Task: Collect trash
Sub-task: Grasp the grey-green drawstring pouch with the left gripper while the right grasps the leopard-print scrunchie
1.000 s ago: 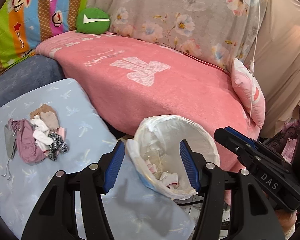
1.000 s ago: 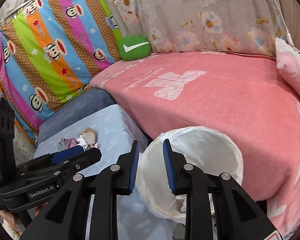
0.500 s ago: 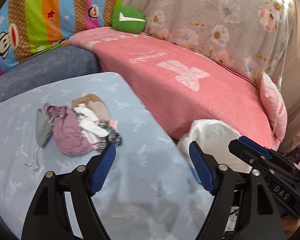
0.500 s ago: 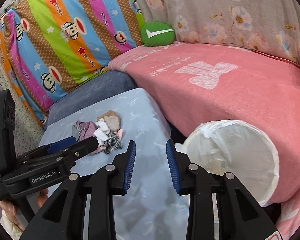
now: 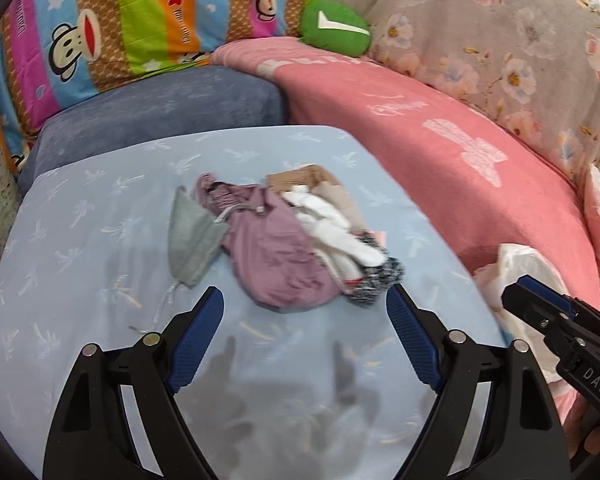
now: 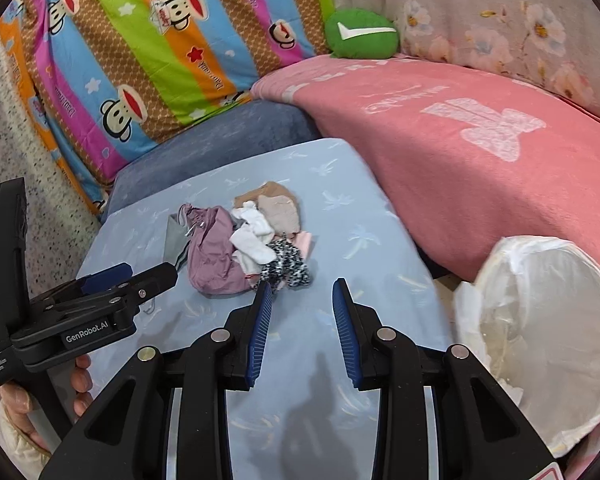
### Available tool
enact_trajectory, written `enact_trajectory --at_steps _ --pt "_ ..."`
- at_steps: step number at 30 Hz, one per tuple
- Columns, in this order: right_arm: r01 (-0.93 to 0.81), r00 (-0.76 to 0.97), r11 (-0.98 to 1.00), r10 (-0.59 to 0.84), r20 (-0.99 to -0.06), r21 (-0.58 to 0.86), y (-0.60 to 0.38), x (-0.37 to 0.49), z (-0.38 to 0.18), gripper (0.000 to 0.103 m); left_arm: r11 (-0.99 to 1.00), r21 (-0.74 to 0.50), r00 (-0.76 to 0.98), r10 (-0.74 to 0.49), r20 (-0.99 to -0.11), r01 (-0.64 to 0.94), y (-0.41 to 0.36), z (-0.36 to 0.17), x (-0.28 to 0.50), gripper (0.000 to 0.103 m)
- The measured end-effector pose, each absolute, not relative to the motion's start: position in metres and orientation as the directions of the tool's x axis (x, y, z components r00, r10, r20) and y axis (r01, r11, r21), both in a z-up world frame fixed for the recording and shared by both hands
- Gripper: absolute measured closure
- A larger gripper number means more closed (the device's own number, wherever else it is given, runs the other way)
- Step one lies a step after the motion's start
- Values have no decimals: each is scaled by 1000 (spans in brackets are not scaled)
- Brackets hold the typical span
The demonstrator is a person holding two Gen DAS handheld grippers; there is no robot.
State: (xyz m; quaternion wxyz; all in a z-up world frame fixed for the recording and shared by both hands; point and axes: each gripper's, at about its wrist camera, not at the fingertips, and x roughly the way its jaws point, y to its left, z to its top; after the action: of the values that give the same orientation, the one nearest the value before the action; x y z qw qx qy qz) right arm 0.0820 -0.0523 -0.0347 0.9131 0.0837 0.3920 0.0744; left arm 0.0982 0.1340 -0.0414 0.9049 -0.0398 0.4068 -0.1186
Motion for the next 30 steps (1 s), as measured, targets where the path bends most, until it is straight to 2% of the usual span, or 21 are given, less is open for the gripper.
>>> enact_trajectory --at_steps 6,9,17,20,26,30 --pt "-87 656 975 212 -725 207 -29 112 -53 71 982 -138 627 -188 -756 129 163 -62 121 23" --pt "-86 646 974 215 -732 210 -22 126 -62 64 985 -129 615 -170 -770 111 173 -72 132 23" --pt "-69 619 974 212 -756 217 -12 154 -84 63 989 -130 588 -145 -796 68 193 -94 159 26" --pt "-62 611 974 210 -764 218 -11 161 -91 63 989 -133 577 -146 -803 65 195 -101 165 31" --pt "-59 594 976 204 -778 211 -3 171 -104 63 990 -131 564 -140 -814 57 196 -112 173 47" --pt "-56 588 975 206 -782 215 -1 174 -112 63 987 -147 564 -157 -811 63 199 -110 174 68"
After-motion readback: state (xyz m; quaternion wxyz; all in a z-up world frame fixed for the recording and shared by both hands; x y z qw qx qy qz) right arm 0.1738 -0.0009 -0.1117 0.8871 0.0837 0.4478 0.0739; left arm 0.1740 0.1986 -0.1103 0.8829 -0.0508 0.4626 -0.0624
